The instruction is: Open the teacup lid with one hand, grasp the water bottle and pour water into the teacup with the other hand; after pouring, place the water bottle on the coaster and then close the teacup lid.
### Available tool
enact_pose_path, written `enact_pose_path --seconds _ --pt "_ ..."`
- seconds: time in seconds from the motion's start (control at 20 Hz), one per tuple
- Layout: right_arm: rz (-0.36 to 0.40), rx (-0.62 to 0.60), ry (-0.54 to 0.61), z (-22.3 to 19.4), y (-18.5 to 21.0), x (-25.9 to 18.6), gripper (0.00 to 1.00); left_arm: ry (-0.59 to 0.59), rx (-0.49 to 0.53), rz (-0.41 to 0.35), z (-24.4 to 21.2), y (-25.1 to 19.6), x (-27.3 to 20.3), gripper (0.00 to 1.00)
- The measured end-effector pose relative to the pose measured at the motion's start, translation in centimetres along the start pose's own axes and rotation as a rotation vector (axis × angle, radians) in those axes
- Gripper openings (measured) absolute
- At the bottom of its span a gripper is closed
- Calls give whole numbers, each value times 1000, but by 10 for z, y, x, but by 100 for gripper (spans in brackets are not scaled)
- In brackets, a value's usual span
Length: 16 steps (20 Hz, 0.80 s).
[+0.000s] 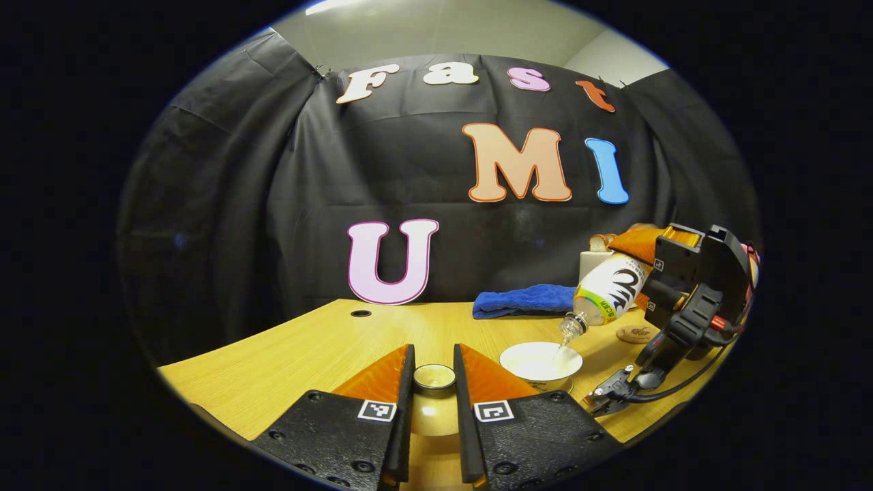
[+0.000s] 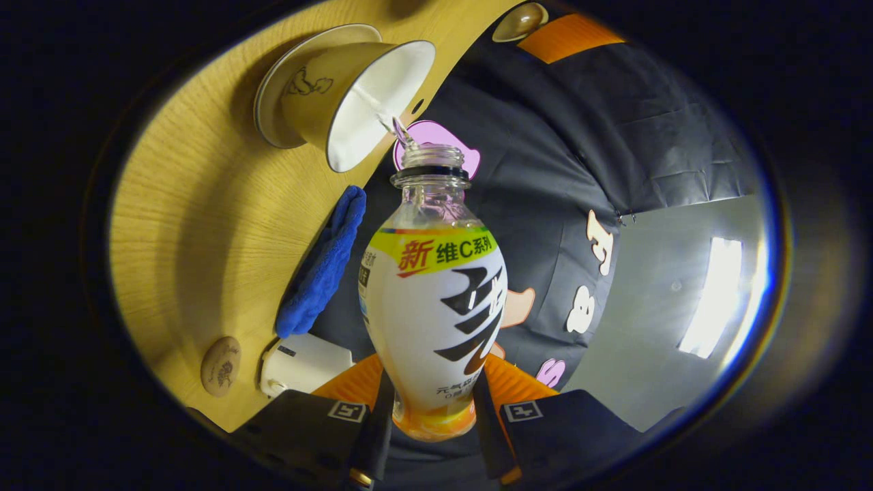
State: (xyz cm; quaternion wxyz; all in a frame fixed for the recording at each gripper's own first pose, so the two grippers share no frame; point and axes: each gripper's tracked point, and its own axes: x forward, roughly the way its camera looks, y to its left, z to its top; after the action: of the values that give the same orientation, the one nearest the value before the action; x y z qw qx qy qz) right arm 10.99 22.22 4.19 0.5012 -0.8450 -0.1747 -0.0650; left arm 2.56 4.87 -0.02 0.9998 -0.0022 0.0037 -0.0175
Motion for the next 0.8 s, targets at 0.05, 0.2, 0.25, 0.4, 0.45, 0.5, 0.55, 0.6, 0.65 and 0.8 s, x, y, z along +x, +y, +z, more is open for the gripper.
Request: enact_pose_path --seconds 0.05,0.2,0.25,0.4,0.45,0.5,0.55,0.6,0.65,0.8 --pt "-11 -7 -2 1 -2 -1 57 0 0 0 0 -1 0 27" --pt "-36 -32 -12 2 -12 -1 56 0 -1 0 0 0 0 27" --pt "-41 -34 -16 4 -14 -2 56 0 -1 1 0 0 0 27" --pt "-14 5 -8 4 -7 -4 59 0 -1 0 0 -1 0 27" --pt "12 34 -1 4 -3 -3 58 1 0 1 -1 0 0 27" --pt "42 74 7 4 1 -5 58 0 0 1 0 -1 0 27" --pt "82 128 16 4 9 -6 58 1 0 1 0 0 0 27" --pt "132 193 31 3 18 -7 58 0 0 1 0 -1 0 27" --pt "188 260 48 4 28 -10 58 0 1 1 0 0 0 27" --pt "353 516 122 -6 59 -20 58 0 3 1 0 1 0 27"
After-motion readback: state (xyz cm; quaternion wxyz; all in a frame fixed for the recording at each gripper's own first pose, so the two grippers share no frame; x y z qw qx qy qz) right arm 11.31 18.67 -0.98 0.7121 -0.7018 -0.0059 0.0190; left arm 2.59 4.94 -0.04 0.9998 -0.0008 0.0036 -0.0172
